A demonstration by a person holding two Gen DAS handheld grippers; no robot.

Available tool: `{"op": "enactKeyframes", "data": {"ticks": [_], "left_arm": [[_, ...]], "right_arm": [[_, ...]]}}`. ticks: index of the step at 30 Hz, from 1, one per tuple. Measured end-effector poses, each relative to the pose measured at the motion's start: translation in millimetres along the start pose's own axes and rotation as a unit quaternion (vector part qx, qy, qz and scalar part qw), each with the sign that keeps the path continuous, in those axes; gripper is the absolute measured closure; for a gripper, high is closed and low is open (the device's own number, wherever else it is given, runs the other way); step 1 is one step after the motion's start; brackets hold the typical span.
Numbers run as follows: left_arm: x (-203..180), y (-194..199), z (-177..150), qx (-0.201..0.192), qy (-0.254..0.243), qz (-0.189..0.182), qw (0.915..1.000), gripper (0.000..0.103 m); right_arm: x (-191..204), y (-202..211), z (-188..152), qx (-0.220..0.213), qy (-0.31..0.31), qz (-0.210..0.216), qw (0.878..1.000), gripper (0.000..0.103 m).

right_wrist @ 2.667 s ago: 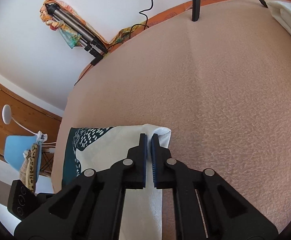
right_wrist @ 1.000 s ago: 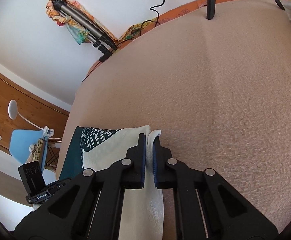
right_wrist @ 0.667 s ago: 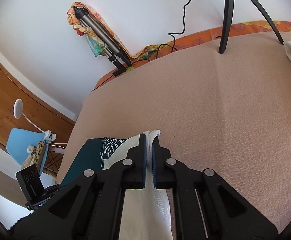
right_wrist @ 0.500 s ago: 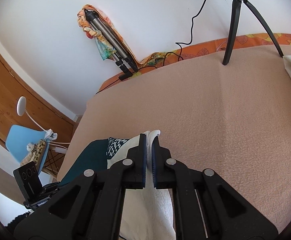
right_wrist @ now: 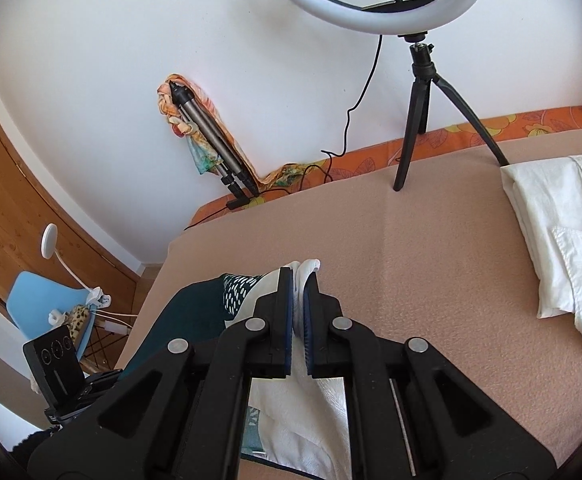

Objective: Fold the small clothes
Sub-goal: 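Lift the folded bundle with both grippers and carry it toward the pillow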

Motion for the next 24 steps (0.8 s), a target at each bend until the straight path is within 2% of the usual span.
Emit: {"op": "enactKeyframes", "data": {"ticks": [11, 24], "left_arm": [[-80.6, -61.9, 11.1, 0.010, -0.048, -0.064, 0.9968, 0.100], [-182.9, -155.8, 22.7, 0.017, -0.099, -0.123, 0.9873, 0.100]], "right_arm": [[-67.4, 70.1, 53.4, -0.042, 0.017, -0.057, 0.997, 0.098], [-165.1, 140.8, 132.6, -0.086, 0.033, -0.131, 0.987, 0.098]]}}
Point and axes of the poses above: each gripper's, at about its wrist camera, not at the fingertips, and y roughly against the way its jaws point, x to its left, z to its top, the point moved 10 cm from there along -y, roughly the way its jaws point, and after that the axes turned 13 degrees about -x, right-handed, at the moved point
